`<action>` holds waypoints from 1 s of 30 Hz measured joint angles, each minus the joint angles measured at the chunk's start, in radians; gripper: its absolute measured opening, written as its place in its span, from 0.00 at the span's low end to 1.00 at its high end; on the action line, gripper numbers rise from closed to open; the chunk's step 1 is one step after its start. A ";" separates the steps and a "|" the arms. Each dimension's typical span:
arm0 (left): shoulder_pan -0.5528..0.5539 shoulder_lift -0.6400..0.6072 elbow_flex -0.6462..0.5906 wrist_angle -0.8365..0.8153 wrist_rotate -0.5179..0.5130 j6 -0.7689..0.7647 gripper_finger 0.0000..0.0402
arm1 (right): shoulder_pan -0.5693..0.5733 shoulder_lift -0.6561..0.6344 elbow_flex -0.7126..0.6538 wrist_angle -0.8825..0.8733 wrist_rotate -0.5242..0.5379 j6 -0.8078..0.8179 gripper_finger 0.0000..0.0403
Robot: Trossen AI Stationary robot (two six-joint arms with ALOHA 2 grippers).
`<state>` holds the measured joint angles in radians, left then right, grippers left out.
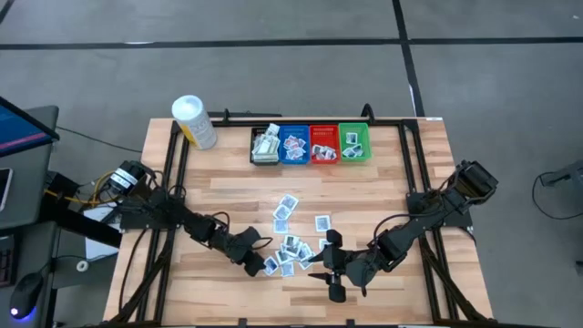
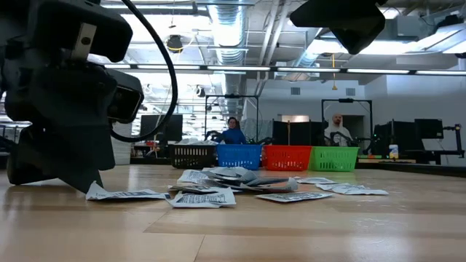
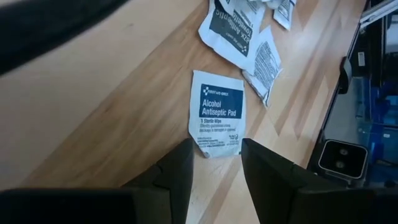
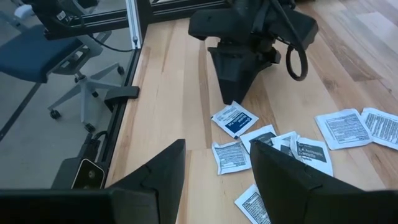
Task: Pick & Place First Aid Supplies
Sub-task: Put the blue alcohol pad in the green bin
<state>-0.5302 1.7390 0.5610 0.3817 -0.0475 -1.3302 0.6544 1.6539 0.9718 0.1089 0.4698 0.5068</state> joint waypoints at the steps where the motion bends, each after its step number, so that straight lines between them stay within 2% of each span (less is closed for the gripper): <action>1: 0.001 0.000 0.000 -0.001 0.005 -0.001 0.34 | 0.000 0.000 0.000 0.000 0.000 0.000 0.43; 17: 0.000 0.000 -0.001 -0.008 0.014 0.000 0.20 | 0.000 0.000 0.000 0.000 0.000 -0.013 0.43; 25: 0.000 0.000 -0.001 -0.010 0.012 -0.005 0.02 | 0.000 0.000 0.000 -0.004 0.000 -0.019 0.43; 30: 0.000 0.000 -0.001 -0.011 0.011 -0.006 0.01 | 0.000 0.000 0.000 -0.004 0.000 -0.034 0.43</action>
<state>-0.5303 1.7386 0.5598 0.3709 -0.0364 -1.3357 0.6544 1.6539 0.9718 0.1051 0.4694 0.4727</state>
